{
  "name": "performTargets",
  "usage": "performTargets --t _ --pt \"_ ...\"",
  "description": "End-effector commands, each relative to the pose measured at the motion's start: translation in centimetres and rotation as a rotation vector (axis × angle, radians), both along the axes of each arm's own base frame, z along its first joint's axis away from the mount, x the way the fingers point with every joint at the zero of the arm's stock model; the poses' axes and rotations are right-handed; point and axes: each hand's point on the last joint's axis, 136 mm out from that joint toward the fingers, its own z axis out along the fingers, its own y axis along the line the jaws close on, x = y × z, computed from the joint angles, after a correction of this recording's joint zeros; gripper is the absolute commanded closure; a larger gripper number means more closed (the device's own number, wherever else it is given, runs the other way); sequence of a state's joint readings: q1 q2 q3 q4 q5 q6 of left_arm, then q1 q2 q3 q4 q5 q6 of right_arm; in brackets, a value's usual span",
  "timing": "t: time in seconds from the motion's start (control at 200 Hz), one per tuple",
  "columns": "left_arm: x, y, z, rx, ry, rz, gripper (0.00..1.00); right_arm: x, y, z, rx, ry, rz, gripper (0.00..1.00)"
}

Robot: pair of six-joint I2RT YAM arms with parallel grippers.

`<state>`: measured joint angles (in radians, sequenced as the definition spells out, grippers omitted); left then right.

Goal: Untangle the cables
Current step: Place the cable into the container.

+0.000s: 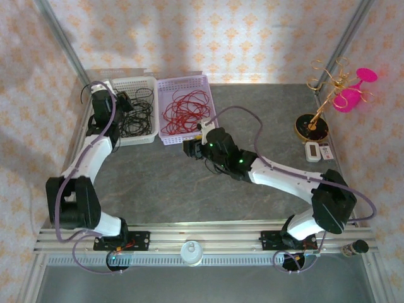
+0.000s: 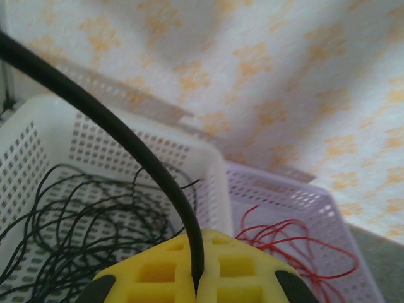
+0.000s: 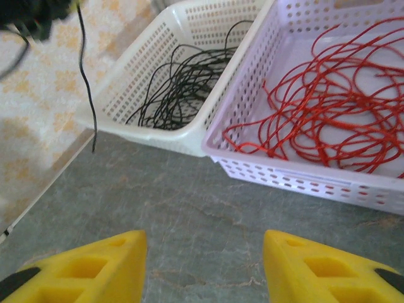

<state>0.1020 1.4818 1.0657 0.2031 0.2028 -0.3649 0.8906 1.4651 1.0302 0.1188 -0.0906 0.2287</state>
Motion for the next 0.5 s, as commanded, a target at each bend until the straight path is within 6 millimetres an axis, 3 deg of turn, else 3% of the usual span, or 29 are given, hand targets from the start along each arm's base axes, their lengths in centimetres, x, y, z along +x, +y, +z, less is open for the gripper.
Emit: performTargets --t 0.0,0.115,0.245,0.355,0.496 --pt "2.0 0.5 0.6 -0.003 -0.046 -0.025 1.0 1.9 -1.9 -0.8 -0.05 0.029 -0.099 0.49" --pt "3.4 0.7 -1.8 -0.009 -0.01 -0.028 1.0 3.6 -2.8 -0.9 -0.035 0.05 -0.137 0.49" --pt "5.7 1.1 -2.9 0.003 0.052 -0.044 1.0 4.7 -2.5 -1.2 -0.043 0.06 -0.14 0.49" --pt "5.9 1.5 -0.3 0.017 0.06 -0.025 1.0 5.1 -1.8 -1.5 -0.062 0.072 -0.124 0.49" --pt "2.5 2.4 3.9 0.044 -0.022 0.019 1.0 5.2 -1.8 -1.8 -0.054 0.073 -0.13 0.49"
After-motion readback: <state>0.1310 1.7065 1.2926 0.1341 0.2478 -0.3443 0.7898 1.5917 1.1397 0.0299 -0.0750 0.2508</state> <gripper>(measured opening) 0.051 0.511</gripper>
